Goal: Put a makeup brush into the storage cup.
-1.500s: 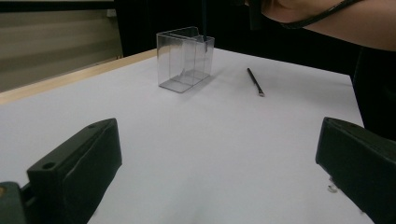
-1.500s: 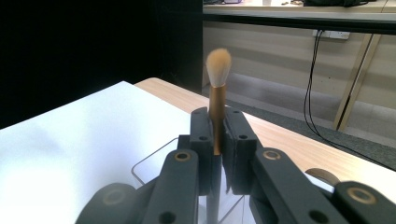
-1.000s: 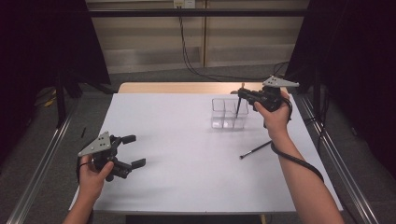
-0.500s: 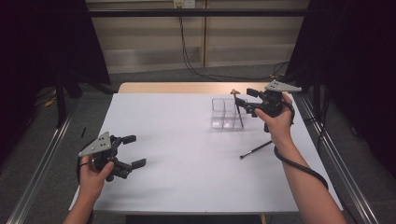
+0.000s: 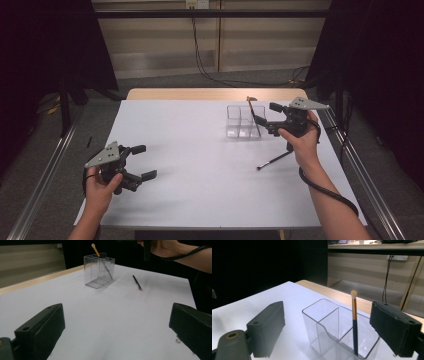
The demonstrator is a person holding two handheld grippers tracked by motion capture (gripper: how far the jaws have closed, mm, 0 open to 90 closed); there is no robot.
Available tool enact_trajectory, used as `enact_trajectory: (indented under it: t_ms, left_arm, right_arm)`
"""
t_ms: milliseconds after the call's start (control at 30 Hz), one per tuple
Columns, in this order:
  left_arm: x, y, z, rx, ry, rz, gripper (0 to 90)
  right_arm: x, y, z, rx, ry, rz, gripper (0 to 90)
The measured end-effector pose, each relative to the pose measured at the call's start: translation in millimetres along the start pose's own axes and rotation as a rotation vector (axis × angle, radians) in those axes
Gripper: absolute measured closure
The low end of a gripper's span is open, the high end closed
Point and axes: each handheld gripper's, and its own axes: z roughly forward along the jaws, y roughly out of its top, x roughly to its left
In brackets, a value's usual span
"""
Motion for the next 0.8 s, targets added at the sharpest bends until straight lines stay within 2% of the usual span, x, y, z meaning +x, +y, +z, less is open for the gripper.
enact_trajectory:
  t_ms: [233, 367, 800]
  left_arm:
    - [-0.5, -0.6, 1.2, 0.005, -0.002, 0.003, 0.2]
    - [-0.9, -0.6, 2.0, 0.004, -0.003, 0.002, 0.2]
    - [-0.2, -1.5, 0.8, 0.009, 0.003, 0.001, 0.2]
  right_arm:
    - [5.1, -11.4, -11.4, -0.008, 0.012, 0.016, 9.2]
    - [7.2, -17.2, -17.5, 0.010, 0.014, 0.014, 7.9]
    - [17.0, -39.3, -34.0, 0.015, 0.026, 0.024, 5.5]
